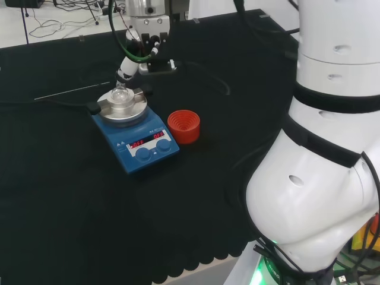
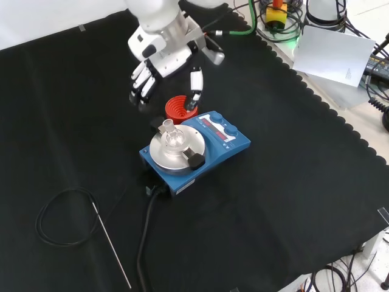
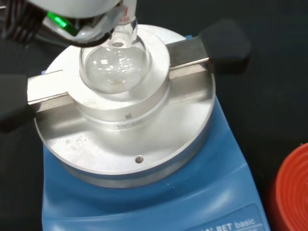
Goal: Turn on the heater.
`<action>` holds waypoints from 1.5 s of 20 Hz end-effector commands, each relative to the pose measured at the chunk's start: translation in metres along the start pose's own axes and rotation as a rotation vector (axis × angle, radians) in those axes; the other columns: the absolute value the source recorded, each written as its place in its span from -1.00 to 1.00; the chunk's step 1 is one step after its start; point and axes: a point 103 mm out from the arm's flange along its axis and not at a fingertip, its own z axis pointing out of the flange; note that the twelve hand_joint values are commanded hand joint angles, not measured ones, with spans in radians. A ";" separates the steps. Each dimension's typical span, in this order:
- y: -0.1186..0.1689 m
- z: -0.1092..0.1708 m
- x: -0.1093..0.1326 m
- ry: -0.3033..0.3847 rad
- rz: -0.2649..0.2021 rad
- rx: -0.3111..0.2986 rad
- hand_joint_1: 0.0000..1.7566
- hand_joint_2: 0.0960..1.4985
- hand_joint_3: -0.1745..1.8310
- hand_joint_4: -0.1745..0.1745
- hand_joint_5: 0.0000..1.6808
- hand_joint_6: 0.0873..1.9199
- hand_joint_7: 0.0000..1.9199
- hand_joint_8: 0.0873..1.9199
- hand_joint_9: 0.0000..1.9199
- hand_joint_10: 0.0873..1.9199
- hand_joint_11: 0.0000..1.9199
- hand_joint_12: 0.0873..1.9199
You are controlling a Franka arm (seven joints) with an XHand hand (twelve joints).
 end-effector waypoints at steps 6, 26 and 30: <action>-0.076 -0.007 -0.027 0.007 0.035 -0.048 -0.07 -0.29 -0.32 -0.24 -0.55 -0.77 -0.86 -0.29 -0.57 -0.30 -0.75 0.42; -0.172 0.065 -0.011 -0.167 0.038 0.073 0.36 -0.15 -0.11 -0.63 -0.45 -0.57 0.31 0.21 0.51 0.00 0.48 -0.08; -0.172 0.076 -0.005 -0.173 0.027 0.105 0.44 -0.11 -0.07 -0.59 -0.44 -0.37 0.51 0.41 0.69 0.31 0.56 0.18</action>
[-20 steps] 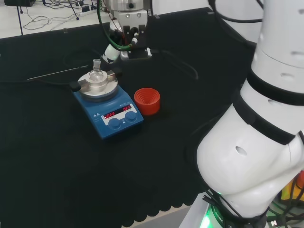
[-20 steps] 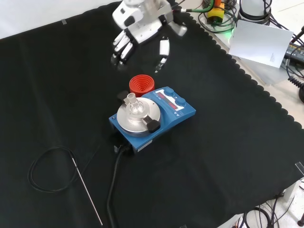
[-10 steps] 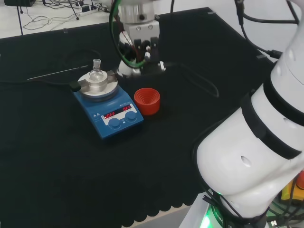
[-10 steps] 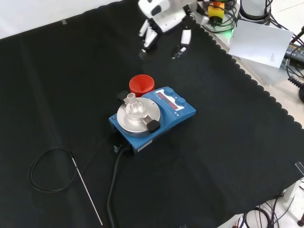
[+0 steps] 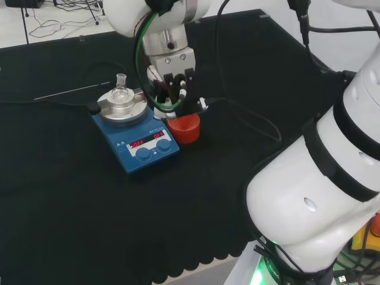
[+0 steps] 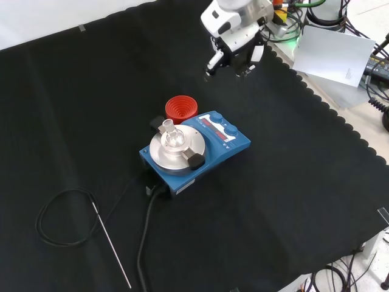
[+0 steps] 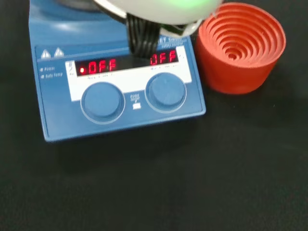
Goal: Turn on the heater.
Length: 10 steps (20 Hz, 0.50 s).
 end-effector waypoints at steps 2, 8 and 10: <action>-0.003 0.024 0.018 -0.035 -0.027 0.101 0.49 -0.10 -0.03 -0.55 -0.48 -0.29 0.55 0.48 0.73 0.39 0.56 0.27; -0.002 0.045 0.031 -0.046 -0.045 0.156 0.56 -0.11 0.05 -0.36 -0.64 -0.20 0.58 0.54 0.75 0.47 0.54 0.36; -0.001 0.050 0.034 -0.049 -0.048 0.168 0.57 -0.12 0.06 -0.33 -0.66 -0.21 0.59 0.54 0.75 0.48 0.53 0.36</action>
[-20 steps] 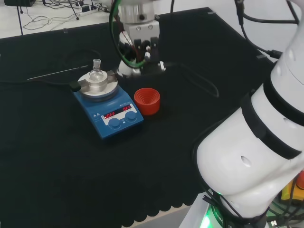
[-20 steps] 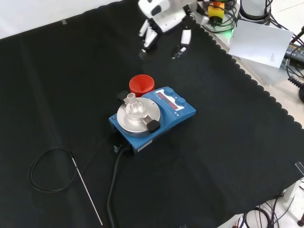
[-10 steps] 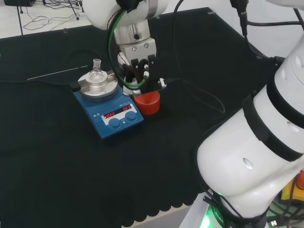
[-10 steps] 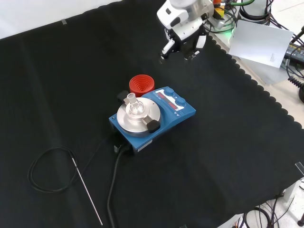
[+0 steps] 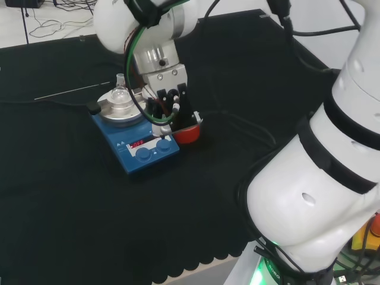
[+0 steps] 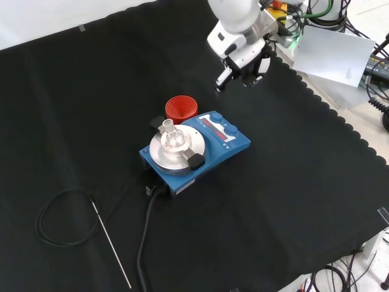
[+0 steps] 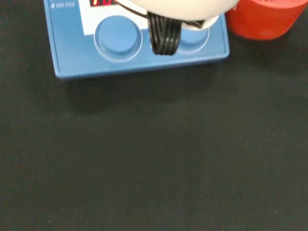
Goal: Turn on the heater.
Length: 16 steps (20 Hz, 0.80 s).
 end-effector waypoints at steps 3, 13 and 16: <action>0.005 0.023 0.021 -0.017 -0.019 0.069 0.57 -0.12 0.07 -0.30 -0.68 -0.21 0.59 0.55 0.75 0.48 0.53 0.37; 0.014 0.043 0.025 -0.032 -0.026 0.129 0.57 -0.13 0.10 -0.25 -0.72 -0.24 0.59 0.55 0.75 0.49 0.53 0.38; 0.019 0.049 0.026 -0.033 -0.032 0.161 0.58 -0.15 0.12 -0.21 -0.75 -0.31 0.59 0.56 0.76 0.49 0.52 0.39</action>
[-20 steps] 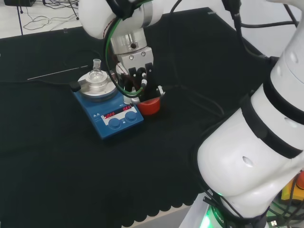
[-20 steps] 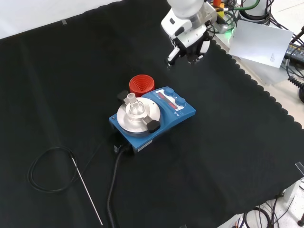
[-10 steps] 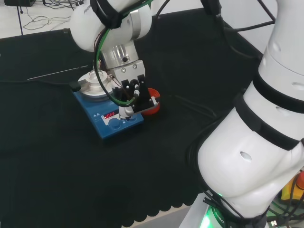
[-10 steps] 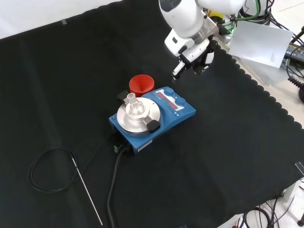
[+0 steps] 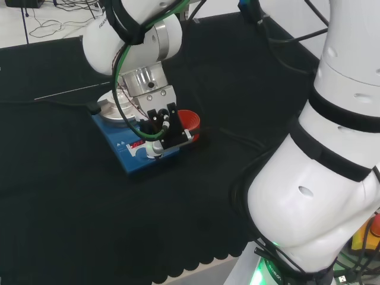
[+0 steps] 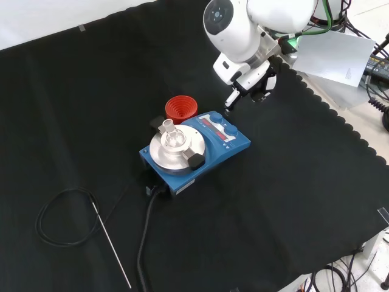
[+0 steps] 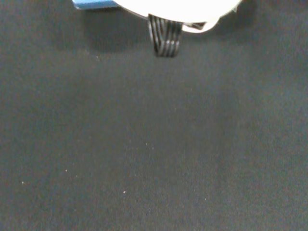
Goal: Turn on the heater.
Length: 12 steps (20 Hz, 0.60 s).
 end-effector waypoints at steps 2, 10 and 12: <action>0.013 0.011 0.003 -0.004 -0.012 0.050 0.59 -0.16 0.14 -0.19 -0.77 -0.37 0.60 0.56 0.76 0.50 0.52 0.40; 0.020 0.017 0.006 0.005 -0.025 0.070 0.59 -0.18 0.17 -0.14 -0.74 -0.68 0.60 0.57 0.76 0.51 0.51 0.41; 0.021 0.017 0.005 0.006 -0.025 0.075 0.60 -0.18 0.17 -0.13 -0.73 -0.71 0.60 0.57 0.76 0.51 0.51 0.41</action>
